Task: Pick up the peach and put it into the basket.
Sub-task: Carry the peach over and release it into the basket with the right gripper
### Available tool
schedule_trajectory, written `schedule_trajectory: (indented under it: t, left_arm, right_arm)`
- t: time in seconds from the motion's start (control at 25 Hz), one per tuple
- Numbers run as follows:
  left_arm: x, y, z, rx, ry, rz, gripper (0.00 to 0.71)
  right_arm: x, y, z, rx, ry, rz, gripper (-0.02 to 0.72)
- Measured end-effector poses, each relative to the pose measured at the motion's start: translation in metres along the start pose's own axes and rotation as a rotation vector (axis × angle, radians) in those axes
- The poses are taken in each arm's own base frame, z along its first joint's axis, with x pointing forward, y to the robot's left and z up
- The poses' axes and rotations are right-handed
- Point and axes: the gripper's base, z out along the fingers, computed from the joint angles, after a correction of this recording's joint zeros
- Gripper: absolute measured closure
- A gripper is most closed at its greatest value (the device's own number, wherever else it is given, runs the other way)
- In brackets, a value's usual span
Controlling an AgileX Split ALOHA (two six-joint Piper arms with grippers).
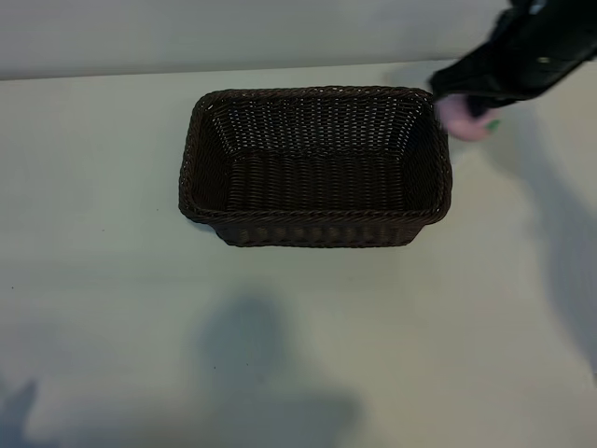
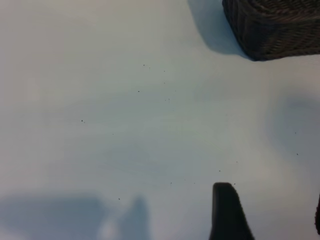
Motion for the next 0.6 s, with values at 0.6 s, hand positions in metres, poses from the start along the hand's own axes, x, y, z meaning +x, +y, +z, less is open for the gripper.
schedule_trajectory:
  t: [0.6]
  left_arm:
    - [0.000,0.000,0.000,0.000,0.000,0.001,0.280]
  right_arm:
    - [-0.014,0.082,0.064,-0.095,0.008,-0.163,0.662]
